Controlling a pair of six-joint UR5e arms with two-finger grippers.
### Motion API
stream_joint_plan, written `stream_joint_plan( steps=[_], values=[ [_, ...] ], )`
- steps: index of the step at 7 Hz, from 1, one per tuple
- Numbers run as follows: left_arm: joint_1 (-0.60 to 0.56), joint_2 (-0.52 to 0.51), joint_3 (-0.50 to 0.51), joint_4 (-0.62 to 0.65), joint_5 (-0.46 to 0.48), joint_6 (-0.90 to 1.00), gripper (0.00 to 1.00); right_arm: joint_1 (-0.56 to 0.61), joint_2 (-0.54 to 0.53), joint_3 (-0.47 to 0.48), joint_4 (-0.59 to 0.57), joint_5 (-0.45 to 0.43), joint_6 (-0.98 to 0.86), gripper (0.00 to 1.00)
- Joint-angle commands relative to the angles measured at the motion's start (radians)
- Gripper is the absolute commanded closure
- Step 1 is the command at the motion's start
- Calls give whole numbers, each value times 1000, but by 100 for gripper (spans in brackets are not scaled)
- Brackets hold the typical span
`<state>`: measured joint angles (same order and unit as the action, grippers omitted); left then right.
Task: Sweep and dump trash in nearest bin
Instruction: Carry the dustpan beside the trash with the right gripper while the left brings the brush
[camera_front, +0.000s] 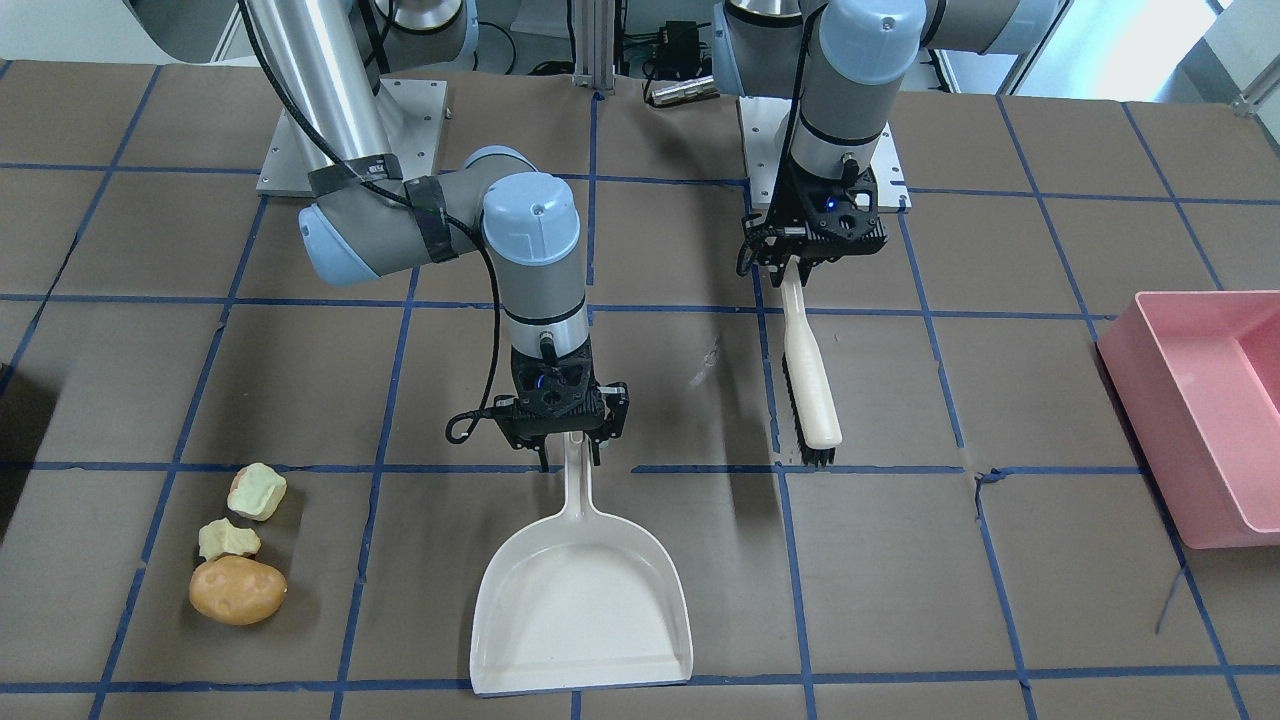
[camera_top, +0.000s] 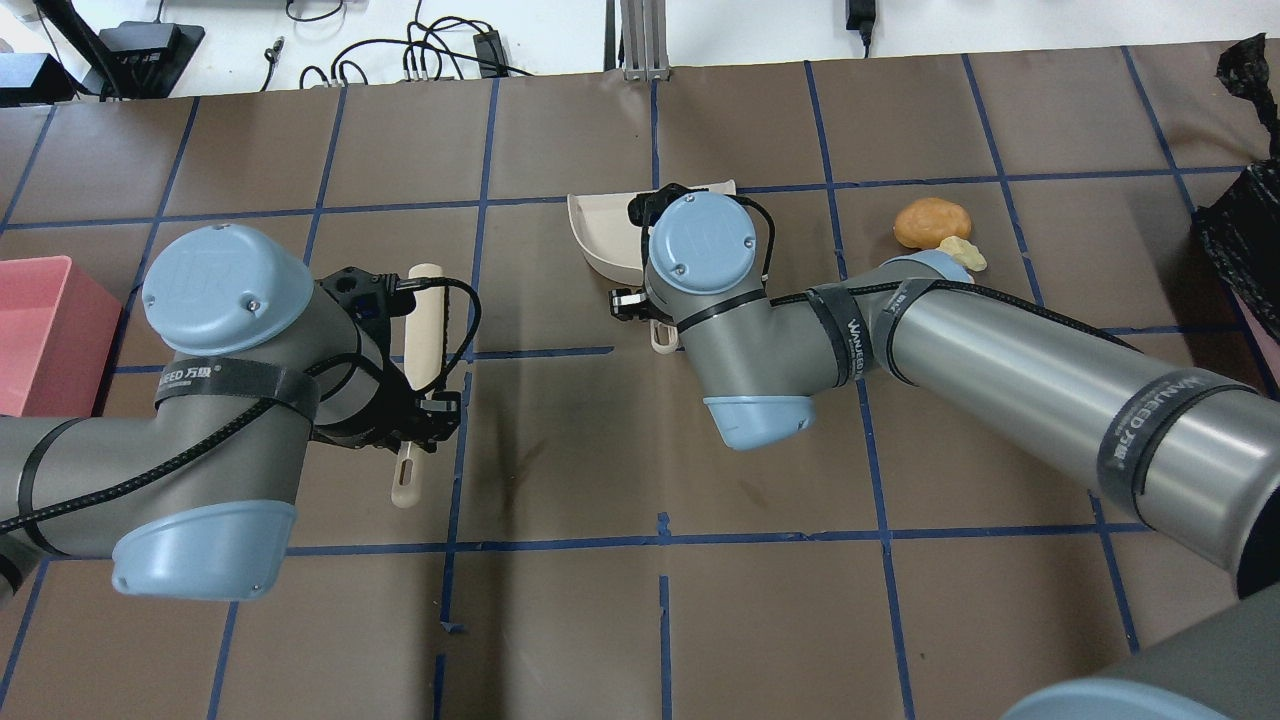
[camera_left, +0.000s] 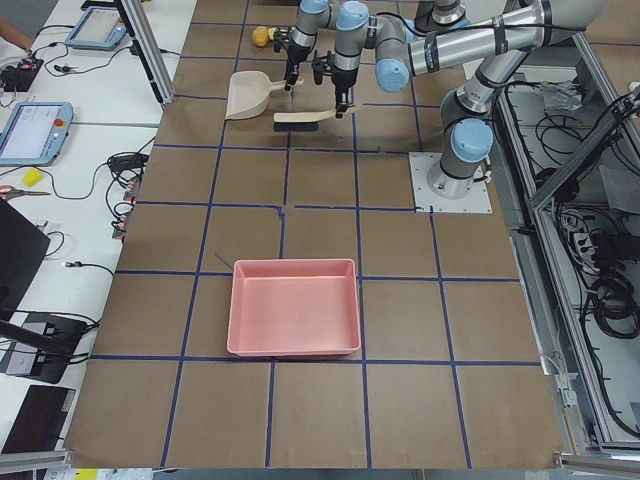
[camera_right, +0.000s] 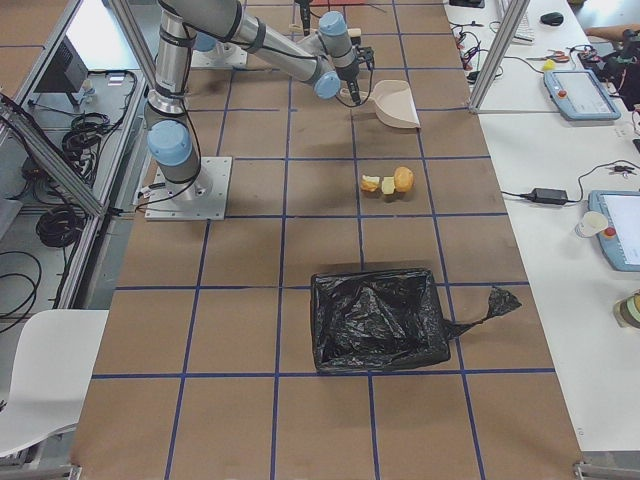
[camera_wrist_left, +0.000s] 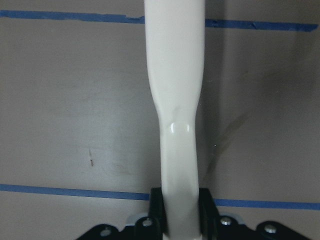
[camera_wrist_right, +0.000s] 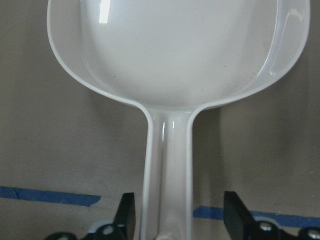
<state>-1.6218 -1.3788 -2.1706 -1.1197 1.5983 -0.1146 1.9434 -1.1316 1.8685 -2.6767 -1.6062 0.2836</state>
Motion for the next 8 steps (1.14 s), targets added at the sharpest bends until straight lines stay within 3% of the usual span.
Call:
stream_joint_plan(
  steps=[1, 2, 4, 5, 6, 8],
  values=[
    [0, -2, 0, -3, -1, 9, 100, 0, -1, 1, -6, 0, 0, 79],
    [0, -2, 0, -3, -1, 9, 100, -6, -2, 3, -6, 0, -1, 93],
    [0, -2, 0, -3, -3, 10, 100, -29, -39, -12, 4, 3, -23, 95],
    [-1, -5, -1, -5, -1, 9, 100, -97, -89, -25, 55, 40, -67, 96],
    [-12, -14, 6, -2, -4, 9, 100, -189, -176, -31, 222, 95, -216, 97],
    [-143, -96, 146, -41, 6, -34, 100, -430, -319, -72, 567, 160, -577, 99]
  ],
)
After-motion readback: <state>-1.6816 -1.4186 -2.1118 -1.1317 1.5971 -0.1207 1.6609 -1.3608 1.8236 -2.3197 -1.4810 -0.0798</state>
